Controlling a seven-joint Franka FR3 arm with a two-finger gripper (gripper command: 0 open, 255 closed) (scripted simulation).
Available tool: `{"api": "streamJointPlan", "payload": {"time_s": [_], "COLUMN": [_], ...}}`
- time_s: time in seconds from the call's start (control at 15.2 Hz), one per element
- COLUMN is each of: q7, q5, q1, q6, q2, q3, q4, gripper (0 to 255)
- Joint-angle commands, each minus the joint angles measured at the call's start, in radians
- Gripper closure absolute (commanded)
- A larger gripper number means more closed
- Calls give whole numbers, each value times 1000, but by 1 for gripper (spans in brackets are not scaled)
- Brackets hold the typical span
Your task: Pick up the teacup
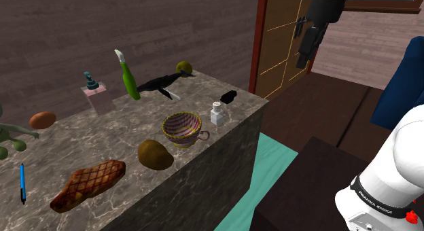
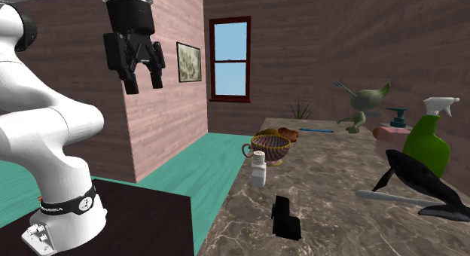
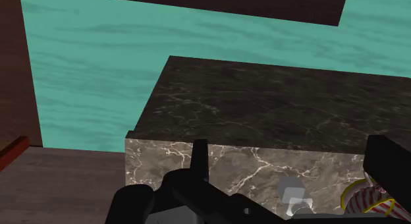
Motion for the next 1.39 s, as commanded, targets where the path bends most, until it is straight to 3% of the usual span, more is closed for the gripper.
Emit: {"api": "streamJointPlan", "payload": {"time_s": [0.0, 0.66, 1.32], "q7": [0, 94, 189], "q5": [0, 74, 80], "q1": [0, 58, 100], "q6": [0, 219, 366], "q2": [0, 308, 662], "q3": [0, 113, 208], "q4": [0, 74, 269], "gripper": [0, 0, 0]}}
